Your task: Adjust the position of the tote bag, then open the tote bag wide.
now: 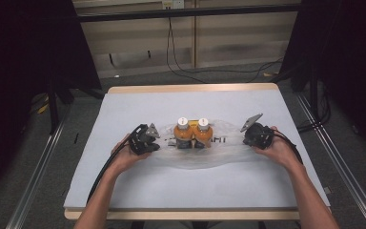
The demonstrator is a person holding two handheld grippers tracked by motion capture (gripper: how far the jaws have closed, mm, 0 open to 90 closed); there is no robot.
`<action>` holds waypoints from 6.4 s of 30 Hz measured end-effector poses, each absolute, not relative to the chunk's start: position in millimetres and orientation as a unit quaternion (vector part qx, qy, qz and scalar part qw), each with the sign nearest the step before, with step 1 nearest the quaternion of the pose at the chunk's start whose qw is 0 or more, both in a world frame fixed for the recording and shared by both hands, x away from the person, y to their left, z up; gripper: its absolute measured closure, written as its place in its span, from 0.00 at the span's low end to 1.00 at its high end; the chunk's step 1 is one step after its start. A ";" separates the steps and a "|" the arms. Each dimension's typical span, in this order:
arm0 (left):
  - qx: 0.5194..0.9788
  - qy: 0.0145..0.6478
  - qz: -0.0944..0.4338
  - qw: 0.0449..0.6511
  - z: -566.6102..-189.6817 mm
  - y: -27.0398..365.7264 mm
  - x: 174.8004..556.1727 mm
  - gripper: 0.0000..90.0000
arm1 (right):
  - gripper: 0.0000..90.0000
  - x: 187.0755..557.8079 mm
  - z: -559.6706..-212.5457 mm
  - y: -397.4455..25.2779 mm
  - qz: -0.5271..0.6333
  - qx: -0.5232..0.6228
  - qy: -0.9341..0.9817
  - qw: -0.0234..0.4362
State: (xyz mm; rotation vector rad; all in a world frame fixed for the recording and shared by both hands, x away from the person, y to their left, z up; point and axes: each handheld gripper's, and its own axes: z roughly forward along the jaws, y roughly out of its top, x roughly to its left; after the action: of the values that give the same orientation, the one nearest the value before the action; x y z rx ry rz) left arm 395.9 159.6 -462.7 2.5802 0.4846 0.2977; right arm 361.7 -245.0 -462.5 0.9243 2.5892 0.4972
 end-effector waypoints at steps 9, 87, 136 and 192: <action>0.957 0.163 0.148 0.187 -460.0 167.4 391.5 1.00 | 1.00 358.9 -462.3 -239.9 0.183 0.313 0.916 0.169; 0.879 0.120 0.031 0.461 -431.4 94.2 346.0 1.00 | 1.00 348.8 -427.3 -193.2 0.386 0.264 0.877 0.111; 0.920 0.114 0.025 0.375 -478.9 72.7 330.4 1.00 | 1.00 419.9 -481.2 -162.0 0.359 0.340 0.867 0.061; 0.928 0.065 -0.013 0.368 -476.1 78.4 301.6 1.00 | 1.00 475.2 -483.6 -117.4 0.340 0.412 0.836 0.126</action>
State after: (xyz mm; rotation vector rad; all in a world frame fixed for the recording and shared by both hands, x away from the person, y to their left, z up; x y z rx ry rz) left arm 301.6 78.4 -476.1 2.3827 0.1671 -0.0345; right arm 475.2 -117.4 -483.6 1.2011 2.4349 0.9893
